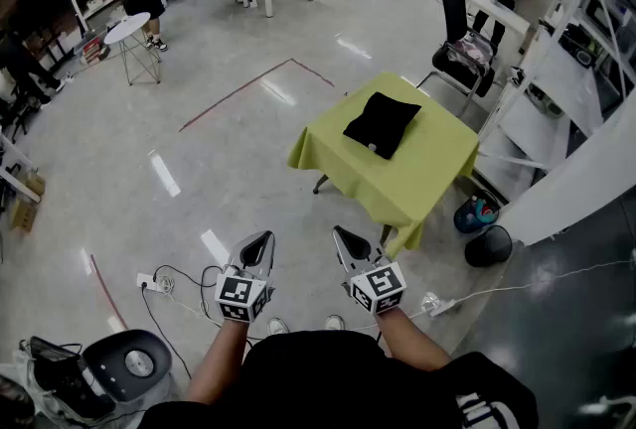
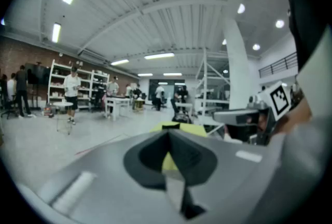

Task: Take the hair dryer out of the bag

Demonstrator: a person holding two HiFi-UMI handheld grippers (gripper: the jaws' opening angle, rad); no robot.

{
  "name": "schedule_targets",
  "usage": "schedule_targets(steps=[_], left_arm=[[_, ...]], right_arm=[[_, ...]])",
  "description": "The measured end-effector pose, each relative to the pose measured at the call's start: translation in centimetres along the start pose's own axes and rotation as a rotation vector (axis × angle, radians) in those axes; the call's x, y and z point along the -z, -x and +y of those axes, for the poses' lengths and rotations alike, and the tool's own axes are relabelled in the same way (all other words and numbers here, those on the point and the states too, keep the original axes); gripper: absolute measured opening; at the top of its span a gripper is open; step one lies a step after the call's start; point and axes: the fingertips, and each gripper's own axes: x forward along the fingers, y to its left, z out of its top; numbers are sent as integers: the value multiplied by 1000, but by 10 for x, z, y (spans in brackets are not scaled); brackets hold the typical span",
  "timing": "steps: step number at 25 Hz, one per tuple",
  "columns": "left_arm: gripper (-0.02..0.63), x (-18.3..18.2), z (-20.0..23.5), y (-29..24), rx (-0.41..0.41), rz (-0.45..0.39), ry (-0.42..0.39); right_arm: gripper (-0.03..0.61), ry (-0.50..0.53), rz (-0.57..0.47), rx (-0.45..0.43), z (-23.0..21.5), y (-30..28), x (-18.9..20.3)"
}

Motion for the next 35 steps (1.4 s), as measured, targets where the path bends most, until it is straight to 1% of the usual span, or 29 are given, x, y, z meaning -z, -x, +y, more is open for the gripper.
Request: schedule_targets(steps=[10, 13, 15, 18, 23, 27, 30, 32, 35], left_arm=[[6, 0, -21, -13, -10, 13, 4], [6, 3, -32, -18, -11, 23, 4], [6, 1, -35, -21, -16, 27, -13], [6, -6, -26, -23, -50, 23, -47], [6, -7, -13, -34, -58, 15, -41], [6, -6, 0, -51, -31, 7, -38], [6, -8, 14, -67, 11, 3, -20], [6, -10, 29, -77, 37, 9, -7], [6, -20, 61, -91, 39, -5, -23]], right_arm=[[6, -2, 1, -22, -16, 11, 1], [6, -27, -7, -31, -25, 18, 4], [6, -49, -13, -38, -29, 22, 4], [6, -57, -7, -39, -36, 23, 8], [6, -73, 7, -25, -50, 13, 18], [6, -72, 11, -15, -54, -12, 18], [6, -54, -6, 15, -58, -36, 9], [6, -44, -24, 40, -60, -55, 1], [6, -36, -42, 71, -62, -88, -10]])
